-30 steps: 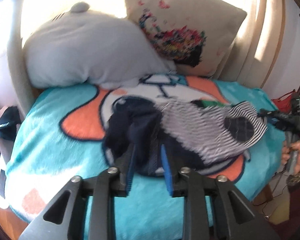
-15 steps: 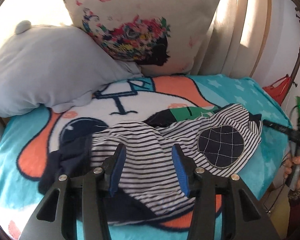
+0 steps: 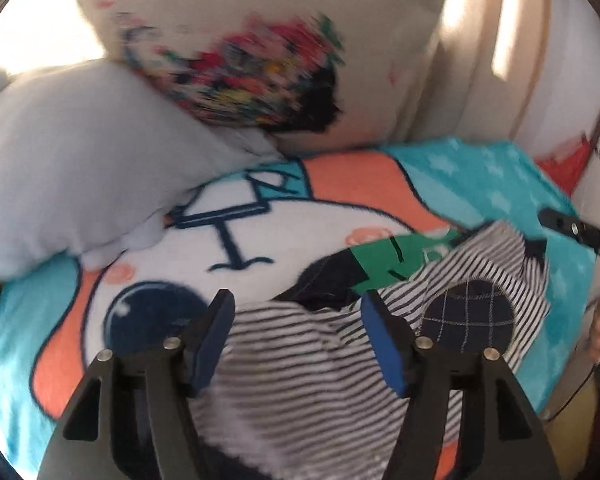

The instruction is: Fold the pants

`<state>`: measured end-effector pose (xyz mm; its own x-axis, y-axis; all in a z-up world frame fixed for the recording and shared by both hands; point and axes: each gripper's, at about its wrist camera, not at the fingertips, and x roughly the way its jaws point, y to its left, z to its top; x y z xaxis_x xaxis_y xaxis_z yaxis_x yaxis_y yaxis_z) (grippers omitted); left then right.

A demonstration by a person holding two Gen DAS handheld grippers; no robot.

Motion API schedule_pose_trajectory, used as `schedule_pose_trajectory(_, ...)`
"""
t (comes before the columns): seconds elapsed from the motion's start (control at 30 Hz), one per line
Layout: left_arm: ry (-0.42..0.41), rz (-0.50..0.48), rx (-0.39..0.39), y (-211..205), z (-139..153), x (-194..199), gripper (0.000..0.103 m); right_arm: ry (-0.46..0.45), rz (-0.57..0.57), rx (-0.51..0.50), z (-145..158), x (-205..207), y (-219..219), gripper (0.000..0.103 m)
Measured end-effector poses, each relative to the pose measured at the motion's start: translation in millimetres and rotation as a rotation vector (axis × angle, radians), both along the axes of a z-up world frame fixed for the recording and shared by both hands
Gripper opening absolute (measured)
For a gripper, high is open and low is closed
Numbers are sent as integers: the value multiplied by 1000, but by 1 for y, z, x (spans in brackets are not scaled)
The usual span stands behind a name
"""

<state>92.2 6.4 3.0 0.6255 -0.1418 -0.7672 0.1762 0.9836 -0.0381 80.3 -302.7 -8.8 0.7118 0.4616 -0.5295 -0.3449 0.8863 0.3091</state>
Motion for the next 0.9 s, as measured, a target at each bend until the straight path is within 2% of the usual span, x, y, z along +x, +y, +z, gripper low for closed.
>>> schedule_pose_trajectory(0.1, 68, -41, 75, -15, -20, 17, 65, 5, 75, -138, 0, 17, 38, 68)
schedule_pose_trajectory(0.17, 65, -22, 161, -21, -29, 19, 40, 42, 92, -250, -13, 32, 57, 64)
schedule_pose_trajectory(0.2, 69, -2, 200, -22, -34, 20, 10, 62, 94, -294, -20, 37, 63, 56)
schedule_pose_trajectory(0.23, 73, 18, 218, -20, -37, 21, 3, 78, 106, -328, -26, 41, 67, 26)
schedule_pose_trajectory(0.27, 68, 23, 188, -15, -36, 21, 3, 87, 117, -377, -33, 43, 73, 16)
schedule_pose_trajectory(0.37, 55, 46, 151, -6, -32, 20, 3, 66, 123, -418, -35, 41, 75, 12)
schedule_pose_trajectory(0.43, 28, 57, 122, -1, -23, 16, 3, 55, 114, -395, -33, 41, 70, 11)
schedule_pose_trajectory(0.57, -18, 84, 121, -2, -9, 19, 3, 7, 82, -321, -21, 37, 58, 11)
schedule_pose_trajectory(0.67, -5, 105, 117, -1, -11, 29, 3, -4, 69, -305, -18, 41, 60, 11)
schedule_pose_trajectory(0.77, 41, 112, 145, -2, -29, 40, 7, 24, 65, -320, -29, 50, 63, 12)
schedule_pose_trajectory(0.83, 66, 112, 178, -4, -40, 44, 12, 48, 51, -336, -40, 55, 64, 17)
schedule_pose_trajectory(0.87, 52, 116, 181, -3, -40, 42, 14, 69, 45, -343, -47, 59, 63, 26)
schedule_pose_trajectory(0.9, 49, 115, 173, -1, -37, 39, 21, 82, 39, -346, -52, 61, 62, 32)
